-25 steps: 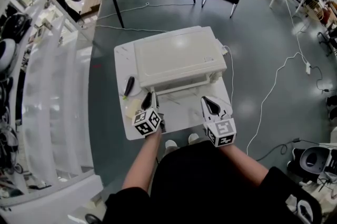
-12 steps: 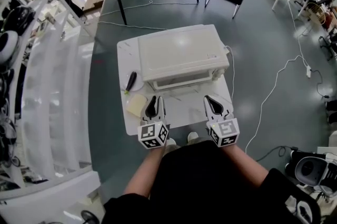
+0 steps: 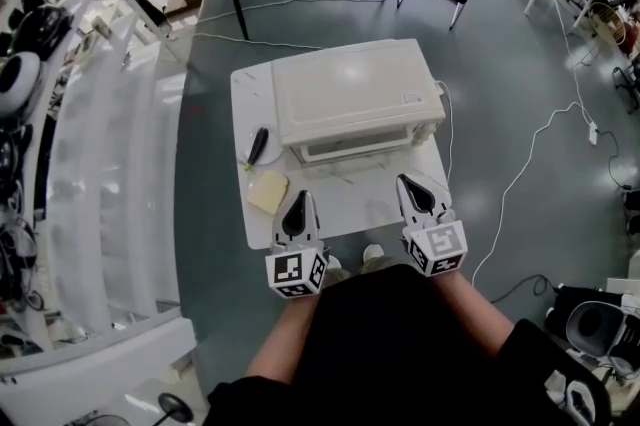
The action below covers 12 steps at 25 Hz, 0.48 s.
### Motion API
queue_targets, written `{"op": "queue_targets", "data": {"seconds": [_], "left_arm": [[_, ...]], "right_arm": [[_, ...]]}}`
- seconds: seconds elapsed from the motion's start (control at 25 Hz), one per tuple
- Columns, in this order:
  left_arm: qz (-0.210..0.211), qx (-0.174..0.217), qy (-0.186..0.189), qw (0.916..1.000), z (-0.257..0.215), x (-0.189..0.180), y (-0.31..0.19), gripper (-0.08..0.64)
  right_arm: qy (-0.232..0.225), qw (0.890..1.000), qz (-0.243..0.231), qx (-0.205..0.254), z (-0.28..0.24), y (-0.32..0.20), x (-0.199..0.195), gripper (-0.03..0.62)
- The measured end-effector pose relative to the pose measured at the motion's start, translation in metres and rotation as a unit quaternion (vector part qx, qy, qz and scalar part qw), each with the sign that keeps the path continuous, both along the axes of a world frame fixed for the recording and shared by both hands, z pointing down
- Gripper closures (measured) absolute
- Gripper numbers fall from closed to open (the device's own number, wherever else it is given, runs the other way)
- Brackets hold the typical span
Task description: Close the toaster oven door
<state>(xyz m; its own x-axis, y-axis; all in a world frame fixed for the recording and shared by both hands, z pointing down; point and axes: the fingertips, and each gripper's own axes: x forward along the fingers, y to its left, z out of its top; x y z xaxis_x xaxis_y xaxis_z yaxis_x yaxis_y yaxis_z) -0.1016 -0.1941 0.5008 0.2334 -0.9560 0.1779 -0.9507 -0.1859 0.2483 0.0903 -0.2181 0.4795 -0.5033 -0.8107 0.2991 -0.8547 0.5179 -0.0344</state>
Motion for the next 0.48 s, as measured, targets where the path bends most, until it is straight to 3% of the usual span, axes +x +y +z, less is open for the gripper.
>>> {"op": "queue_targets", "data": {"seconds": [0.48], "left_arm": [[0.003, 0.016, -0.006, 0.9999, -0.003, -0.016, -0.010, 0.541]], "right_arm": [[0.023, 0.999, 0.025, 0.026, -0.011, -0.006, 0.031, 0.571]]}}
